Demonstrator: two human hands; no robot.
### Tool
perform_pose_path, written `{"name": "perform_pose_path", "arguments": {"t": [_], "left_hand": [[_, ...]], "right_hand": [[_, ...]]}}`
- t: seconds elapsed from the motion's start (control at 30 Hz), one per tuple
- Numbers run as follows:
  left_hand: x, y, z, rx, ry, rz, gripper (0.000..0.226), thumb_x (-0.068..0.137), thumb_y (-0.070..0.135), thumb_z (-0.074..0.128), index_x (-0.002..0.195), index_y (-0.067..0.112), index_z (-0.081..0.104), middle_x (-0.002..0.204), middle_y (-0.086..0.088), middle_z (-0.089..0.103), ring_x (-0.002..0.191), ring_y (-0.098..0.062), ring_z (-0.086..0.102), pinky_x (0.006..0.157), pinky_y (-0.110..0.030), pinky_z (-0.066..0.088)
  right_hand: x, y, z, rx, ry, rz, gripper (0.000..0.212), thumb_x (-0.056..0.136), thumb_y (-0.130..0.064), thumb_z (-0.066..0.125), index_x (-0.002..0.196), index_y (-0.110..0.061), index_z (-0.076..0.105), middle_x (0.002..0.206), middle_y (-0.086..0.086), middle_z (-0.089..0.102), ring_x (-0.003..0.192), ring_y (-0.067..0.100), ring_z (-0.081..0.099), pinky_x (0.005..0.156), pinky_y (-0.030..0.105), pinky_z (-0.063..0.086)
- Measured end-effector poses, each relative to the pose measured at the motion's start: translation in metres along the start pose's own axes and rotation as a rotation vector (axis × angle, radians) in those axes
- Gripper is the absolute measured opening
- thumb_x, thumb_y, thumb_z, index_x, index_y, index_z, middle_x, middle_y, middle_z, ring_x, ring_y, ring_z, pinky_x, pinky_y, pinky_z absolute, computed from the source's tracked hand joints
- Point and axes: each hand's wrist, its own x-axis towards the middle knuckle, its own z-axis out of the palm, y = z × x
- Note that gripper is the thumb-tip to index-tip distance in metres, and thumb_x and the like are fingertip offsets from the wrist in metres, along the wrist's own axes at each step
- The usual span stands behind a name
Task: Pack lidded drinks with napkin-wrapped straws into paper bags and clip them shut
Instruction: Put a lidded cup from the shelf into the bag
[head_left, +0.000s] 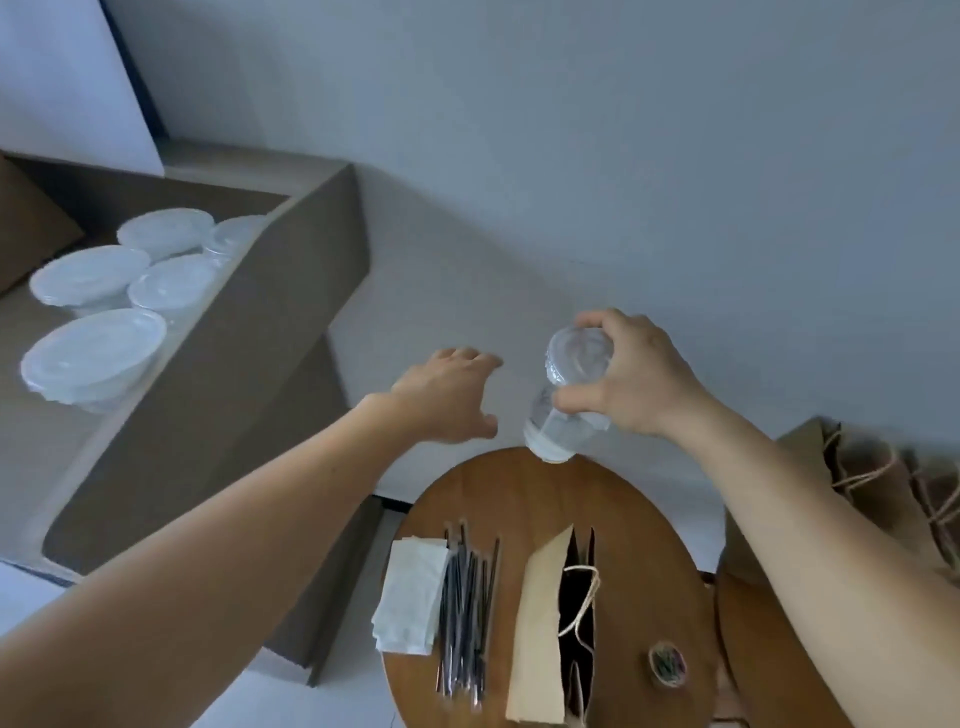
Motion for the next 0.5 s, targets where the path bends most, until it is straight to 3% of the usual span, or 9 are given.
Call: {"name": "perform_pose_path", "arguments": {"t": [0.17, 0.33, 0.43, 0.5], "left_hand": [[0.009, 0.039, 0.098, -0.035, -0.191, 0.010, 0.083, 0.082, 0.038, 0.066, 0.152, 0.026, 0.025, 0.154, -0.001, 0.035, 0.140, -0.024, 0.032, 0.108, -0.043, 0.036], [-0.007, 0.053, 0.175, -0.129, -0.442, -0.036, 0.109, 0.071, 0.032, 0.082, 0.155, 0.030, 0.012, 0.156, -0.004, 0.032, 0.139, -0.028, 0.036, 0.111, -0.043, 0.038], [-0.024, 0.062, 0.214, -0.188, -0.649, -0.055, 0.123, 0.065, 0.044, 0.086, 0.154, 0.039, 0.002, 0.153, -0.006, 0.038, 0.128, -0.030, 0.050, 0.106, -0.045, 0.044], [-0.032, 0.071, 0.236, -0.220, -0.670, -0.111, 0.117, 0.067, 0.058, 0.078, 0.154, 0.037, 0.002, 0.149, -0.004, 0.045, 0.121, -0.028, 0.056, 0.103, -0.045, 0.047]], "right_hand": [[-0.031, 0.082, 0.027, 0.028, -0.049, 0.109, 0.092, 0.057, -0.049, 0.082, 0.137, -0.035, 0.040, 0.127, -0.004, 0.040, 0.123, 0.018, 0.037, 0.090, 0.033, 0.038], [-0.053, 0.131, 0.060, 0.060, -0.091, 0.177, 0.095, 0.052, -0.052, 0.076, 0.137, -0.034, 0.039, 0.129, -0.004, 0.038, 0.125, 0.019, 0.033, 0.088, 0.030, 0.033], [-0.059, 0.141, 0.074, 0.078, -0.107, 0.187, 0.099, 0.046, -0.059, 0.068, 0.138, -0.036, 0.037, 0.131, -0.005, 0.038, 0.125, 0.018, 0.033, 0.089, 0.031, 0.034], [-0.059, 0.143, 0.080, 0.087, -0.087, 0.182, 0.099, 0.044, -0.062, 0.065, 0.136, -0.037, 0.038, 0.129, -0.006, 0.039, 0.123, 0.018, 0.035, 0.089, 0.032, 0.037]]}}
